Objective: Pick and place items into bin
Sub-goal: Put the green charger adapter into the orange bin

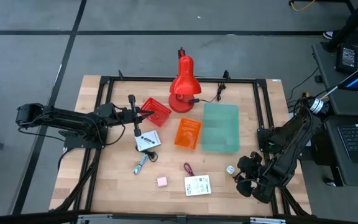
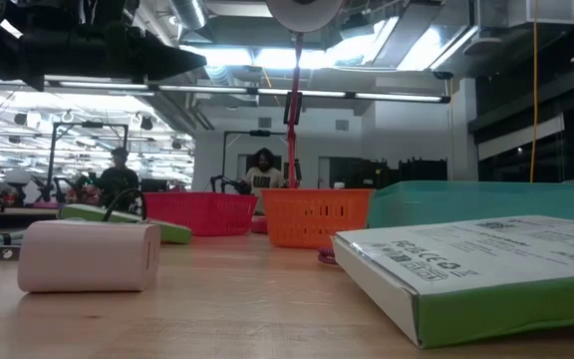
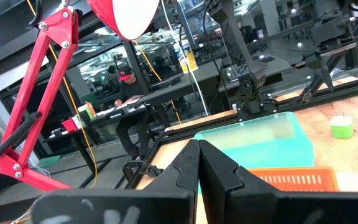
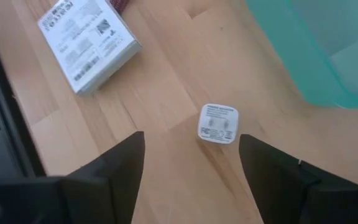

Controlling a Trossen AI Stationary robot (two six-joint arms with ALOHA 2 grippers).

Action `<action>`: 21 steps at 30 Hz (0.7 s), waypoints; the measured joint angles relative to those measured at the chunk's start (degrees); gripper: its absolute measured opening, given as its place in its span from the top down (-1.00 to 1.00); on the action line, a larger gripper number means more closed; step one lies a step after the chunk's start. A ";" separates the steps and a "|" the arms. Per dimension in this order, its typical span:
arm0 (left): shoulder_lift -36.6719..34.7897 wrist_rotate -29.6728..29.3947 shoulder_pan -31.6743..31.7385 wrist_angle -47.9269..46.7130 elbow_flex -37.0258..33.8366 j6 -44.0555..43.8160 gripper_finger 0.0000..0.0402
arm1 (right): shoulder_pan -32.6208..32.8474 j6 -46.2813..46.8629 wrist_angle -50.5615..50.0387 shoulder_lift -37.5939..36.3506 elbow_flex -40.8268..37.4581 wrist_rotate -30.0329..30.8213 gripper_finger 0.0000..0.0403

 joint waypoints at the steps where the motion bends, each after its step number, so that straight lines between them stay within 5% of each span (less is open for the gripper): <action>1: 0.00 0.00 -0.01 0.00 0.00 -0.01 0.98 | 0.00 0.00 0.15 0.00 0.00 0.00 -0.20; 21: 0.02 -0.07 0.00 -0.43 0.00 -0.02 0.98 | -3.39 1.46 -3.42 0.39 0.00 0.07 -0.20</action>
